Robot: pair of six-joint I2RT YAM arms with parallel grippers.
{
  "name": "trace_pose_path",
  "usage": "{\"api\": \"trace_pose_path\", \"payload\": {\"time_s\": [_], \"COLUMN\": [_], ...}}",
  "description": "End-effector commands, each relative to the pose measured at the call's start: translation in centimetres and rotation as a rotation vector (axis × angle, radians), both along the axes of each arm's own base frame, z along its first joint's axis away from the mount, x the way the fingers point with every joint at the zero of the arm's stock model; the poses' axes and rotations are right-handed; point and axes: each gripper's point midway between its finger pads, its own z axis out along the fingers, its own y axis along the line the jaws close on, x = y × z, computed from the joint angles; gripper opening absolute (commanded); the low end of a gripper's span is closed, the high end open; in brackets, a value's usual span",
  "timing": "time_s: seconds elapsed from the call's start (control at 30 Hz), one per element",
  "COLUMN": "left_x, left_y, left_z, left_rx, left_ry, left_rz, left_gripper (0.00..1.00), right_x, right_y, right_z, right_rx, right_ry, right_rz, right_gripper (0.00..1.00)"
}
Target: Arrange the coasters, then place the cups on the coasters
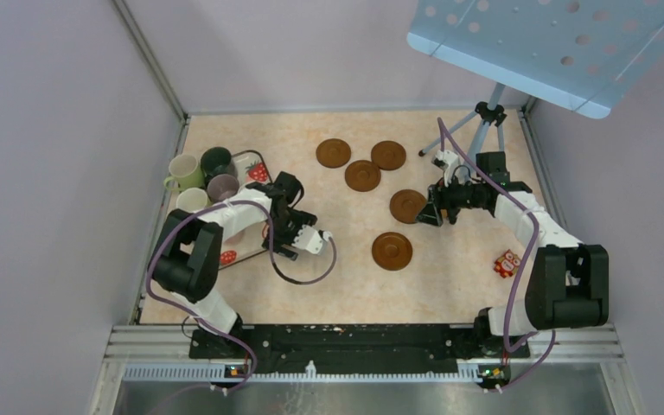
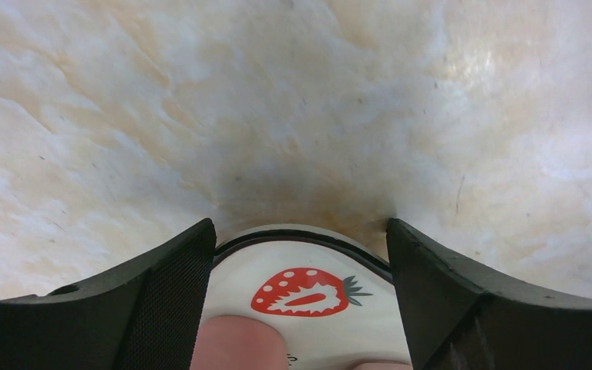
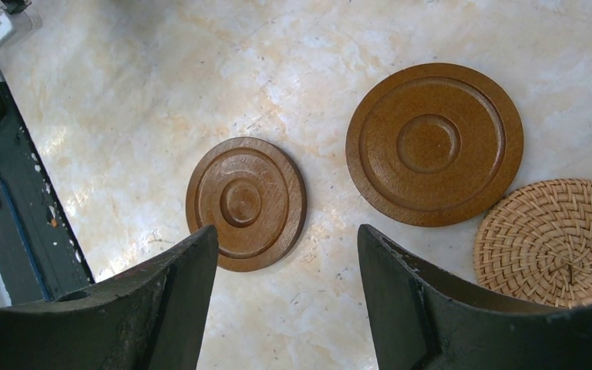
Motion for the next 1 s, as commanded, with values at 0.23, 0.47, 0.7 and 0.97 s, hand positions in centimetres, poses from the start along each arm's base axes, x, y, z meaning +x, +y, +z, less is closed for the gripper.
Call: {"api": "trace_pose_path", "payload": {"time_s": [0.23,0.47,0.7,0.97], "left_x": [-3.5,-4.9,-6.5,-6.7], "left_y": [5.4,7.2,8.3,8.8], "left_z": [-0.7,-0.3,0.2,1.1], "left_rx": [0.138,0.145,0.146,0.118], "left_ry": [0.071,0.108,0.144,0.121], "left_rz": [0.022,0.088,0.128,0.211], "left_gripper": [0.91,0.97,0.99,0.99], "right_x": [0.6,0.6,0.2,0.0], "right_y": [0.2,0.2,0.2,-0.1], "right_z": [1.7,1.7,1.4,0.6], "right_rx": [0.019,0.020,0.012,-0.014], "right_ry": [-0.066,-0.069,-0.059,-0.038], "right_rz": [0.026,0.028,0.041,0.038], "right_gripper": [0.66,0.66,0.66,0.66]}}
